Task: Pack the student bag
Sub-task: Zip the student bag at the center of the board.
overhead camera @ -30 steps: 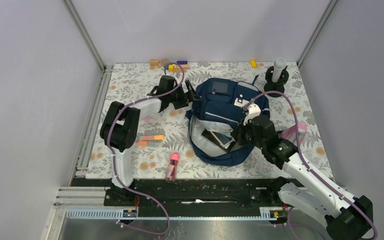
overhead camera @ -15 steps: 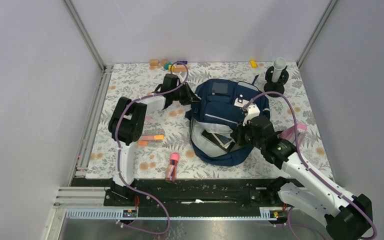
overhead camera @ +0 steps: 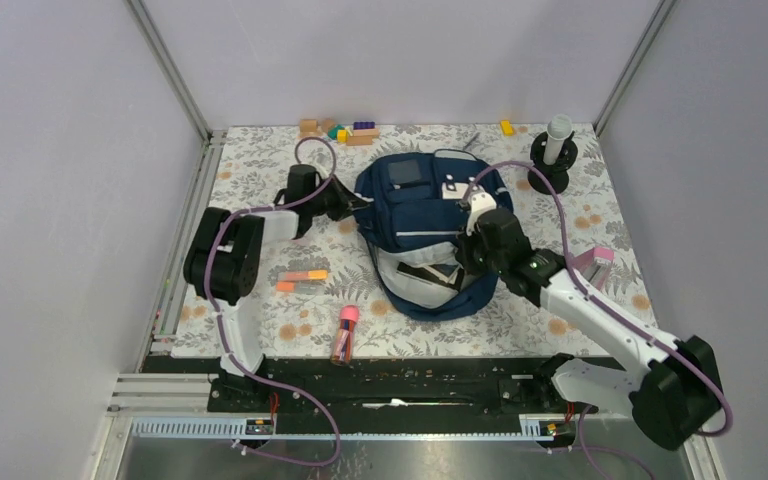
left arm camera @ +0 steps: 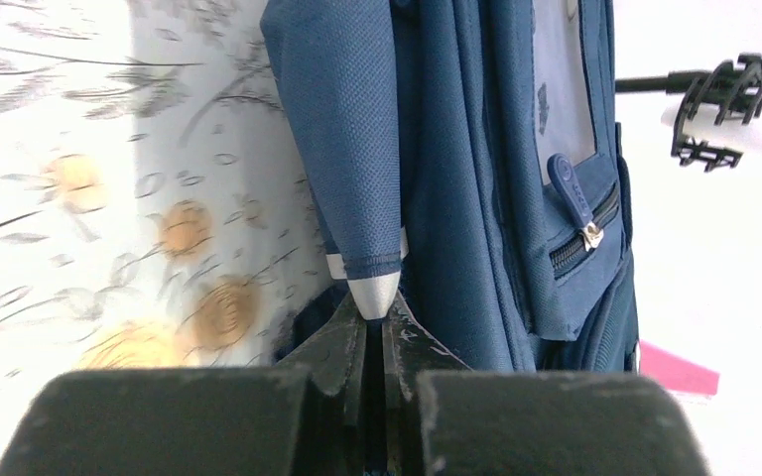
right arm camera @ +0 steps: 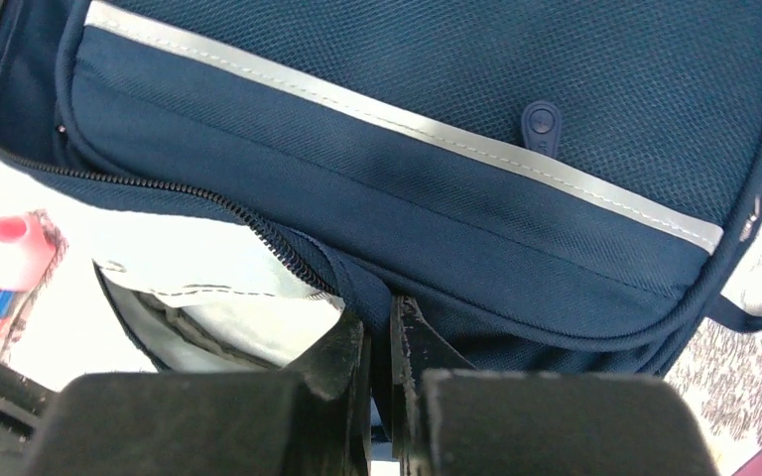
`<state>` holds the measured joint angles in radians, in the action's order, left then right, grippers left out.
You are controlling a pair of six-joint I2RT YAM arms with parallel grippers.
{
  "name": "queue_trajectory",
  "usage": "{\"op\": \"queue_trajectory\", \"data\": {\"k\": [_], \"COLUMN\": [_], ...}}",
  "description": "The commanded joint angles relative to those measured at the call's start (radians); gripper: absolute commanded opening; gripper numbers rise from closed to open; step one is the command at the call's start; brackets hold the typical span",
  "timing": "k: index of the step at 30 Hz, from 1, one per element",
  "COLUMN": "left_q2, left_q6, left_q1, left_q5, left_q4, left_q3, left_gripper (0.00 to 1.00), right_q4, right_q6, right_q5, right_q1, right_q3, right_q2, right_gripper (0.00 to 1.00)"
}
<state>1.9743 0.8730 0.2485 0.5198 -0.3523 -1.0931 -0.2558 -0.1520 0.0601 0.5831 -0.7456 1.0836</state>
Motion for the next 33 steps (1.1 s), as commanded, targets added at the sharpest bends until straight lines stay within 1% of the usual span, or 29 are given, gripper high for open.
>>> {"op": "queue_trajectory", "data": {"k": [1,4,6,9,11,13,14,15,17,18,20,23,24,29,31,33], "left_q2": [-0.157,-0.224,-0.261,-0.307,-0.331,-0.355,-0.370,-0.383,-0.412,-0.430,-0.466,-0.536,-0.561,-0.645,-0.644,-0.628], "left_q6": [-0.004,-0.024,-0.035,-0.029,-0.039,-0.064,-0.081,-0.100,-0.141,-0.162,-0.211,-0.278,-0.288,-0.283,-0.285,-0.297], "left_q1": [-0.074,-0.078,-0.078,-0.071,-0.056,-0.036,-0.032,-0.029,-0.029,-0.029,-0.029,-0.030,-0.031,-0.029,-0.027,-0.022], "left_q5": [-0.043,-0.053,-0.059,-0.059,-0.048,-0.036,-0.030,-0.016,0.000,-0.008,-0.017,-0.046,-0.052,-0.013,0.006,0.010], "left_q4": [-0.123,-0.111,-0.083,-0.092,-0.091,-0.074,-0.061,-0.057,-0.060,-0.062,-0.054,-0.054,-0.076,-0.297,-0.332,-0.330], "left_q3": [0.084,0.165,0.206,0.275,0.300,0.311,0.314,0.320,0.338,0.351,0.378,0.435,0.468,0.645,0.682,0.689], "left_gripper": [0.00,0.00,0.00,0.00,0.00,0.00,0.04,0.16,0.48,0.59,0.77,0.88,0.90,0.95,0.95,0.95], "right_q4": [0.076,0.075,0.074,0.080,0.092,0.094,0.094,0.094,0.094,0.093,0.093,0.093,0.089,0.062,0.058,0.053], "right_q6": [0.061,0.117,0.146,0.228,0.253,0.271,0.281,0.292,0.312,0.319,0.328,0.322,0.320,0.305,0.303,0.312], "right_q5": [0.151,0.205,0.236,0.280,0.286,0.256,0.240,0.212,0.136,0.097,0.045,0.004,-0.003,-0.036,-0.050,-0.054], "right_q1": [-0.010,-0.009,-0.011,-0.021,-0.038,-0.063,-0.074,-0.085,-0.100,-0.105,-0.111,-0.131,-0.141,-0.210,-0.234,-0.248], "right_q3": [-0.146,-0.222,-0.260,-0.291,-0.292,-0.289,-0.287,-0.282,-0.270,-0.263,-0.247,-0.234,-0.234,-0.260,-0.277,-0.307], "right_q2": [0.129,0.220,0.254,0.283,0.290,0.289,0.287,0.281,0.267,0.260,0.245,0.222,0.218,0.223,0.233,0.251], "right_gripper": [0.00,0.00,0.00,0.00,0.00,0.00,0.00,0.00,0.00,0.00,0.00,0.00,0.00,0.00,0.00,0.00]}}
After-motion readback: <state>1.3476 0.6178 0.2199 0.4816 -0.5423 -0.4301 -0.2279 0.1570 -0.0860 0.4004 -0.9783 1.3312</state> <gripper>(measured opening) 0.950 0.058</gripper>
